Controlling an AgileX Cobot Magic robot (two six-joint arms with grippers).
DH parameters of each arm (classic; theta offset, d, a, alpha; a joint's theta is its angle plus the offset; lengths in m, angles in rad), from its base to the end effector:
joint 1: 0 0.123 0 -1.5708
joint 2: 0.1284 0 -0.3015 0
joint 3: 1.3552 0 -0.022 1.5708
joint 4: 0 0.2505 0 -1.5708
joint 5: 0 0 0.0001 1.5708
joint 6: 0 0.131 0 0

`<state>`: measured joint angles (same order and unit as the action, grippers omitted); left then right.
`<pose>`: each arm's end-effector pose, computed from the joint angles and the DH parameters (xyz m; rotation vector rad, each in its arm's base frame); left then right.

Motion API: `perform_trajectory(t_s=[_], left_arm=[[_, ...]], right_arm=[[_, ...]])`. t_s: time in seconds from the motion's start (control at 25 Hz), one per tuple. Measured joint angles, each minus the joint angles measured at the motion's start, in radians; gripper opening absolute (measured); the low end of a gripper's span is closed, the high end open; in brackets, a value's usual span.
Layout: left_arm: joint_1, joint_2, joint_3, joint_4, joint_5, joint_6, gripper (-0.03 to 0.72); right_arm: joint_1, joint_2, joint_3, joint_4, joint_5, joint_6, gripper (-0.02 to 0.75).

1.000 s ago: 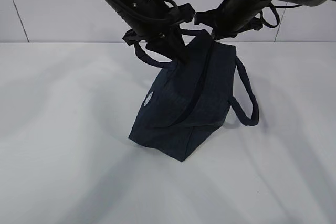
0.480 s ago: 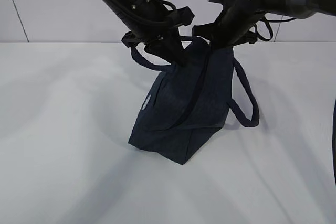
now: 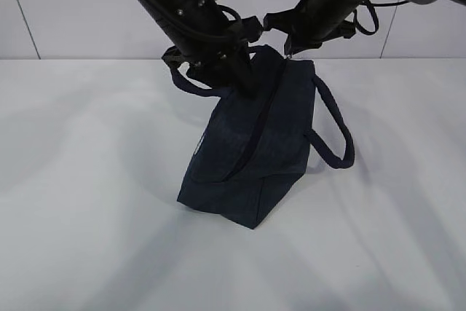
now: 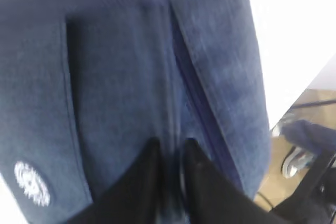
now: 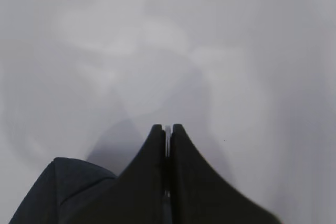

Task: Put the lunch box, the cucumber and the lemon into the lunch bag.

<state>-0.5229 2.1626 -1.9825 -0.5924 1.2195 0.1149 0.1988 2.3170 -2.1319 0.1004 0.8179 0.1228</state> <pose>0.3864 -0.3020 0.2425 0.7140 2.7823 -0.9179 0.5496 0.1205 0.2103 -0.0402 2.4983 0.2550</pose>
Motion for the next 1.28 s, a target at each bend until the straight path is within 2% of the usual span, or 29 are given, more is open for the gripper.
perform_trajectory(t_s=[0.08, 0.2, 0.4, 0.6, 0.84, 0.92, 0.96, 1.08, 1.16, 1.28], left_arm=[[0.011, 0.000, -0.005, 0.000, 0.002, -0.002, 0.316], [0.031, 0.000, -0.043, 0.000, 0.004, -0.002, 0.356], [0.072, 0.011, -0.115, -0.044, 0.004, -0.013, 0.365], [0.075, 0.069, -0.140, -0.118, 0.005, -0.015, 0.365], [0.075, 0.153, -0.212, -0.140, 0.005, -0.017, 0.361], [0.075, 0.178, -0.230, -0.142, 0.005, -0.017, 0.321], [0.075, 0.188, -0.236, -0.142, 0.005, -0.017, 0.272], [0.075, 0.195, -0.245, -0.142, 0.005, 0.001, 0.064], [0.075, 0.195, -0.246, -0.138, 0.006, 0.010, 0.011], [0.075, 0.195, -0.246, -0.134, 0.006, 0.014, -0.005]], right_arm=[[0.000, 0.000, -0.016, 0.012, 0.019, -0.017, 0.017], [0.000, 0.000, -0.022, 0.044, 0.034, -0.050, 0.017], [0.000, 0.002, -0.022, 0.064, 0.040, -0.067, 0.017], [-0.001, 0.002, -0.023, 0.066, 0.040, -0.071, 0.018], [-0.001, 0.002, -0.025, 0.074, 0.040, -0.071, 0.017], [-0.001, 0.002, -0.025, 0.076, 0.040, -0.071, 0.017], [-0.001, 0.002, -0.025, 0.076, 0.040, -0.071, 0.017], [-0.001, 0.004, -0.025, 0.076, 0.040, -0.071, 0.017], [-0.001, 0.011, -0.025, 0.076, 0.040, -0.071, 0.017], [-0.001, 0.032, -0.025, 0.078, 0.040, -0.071, 0.017]])
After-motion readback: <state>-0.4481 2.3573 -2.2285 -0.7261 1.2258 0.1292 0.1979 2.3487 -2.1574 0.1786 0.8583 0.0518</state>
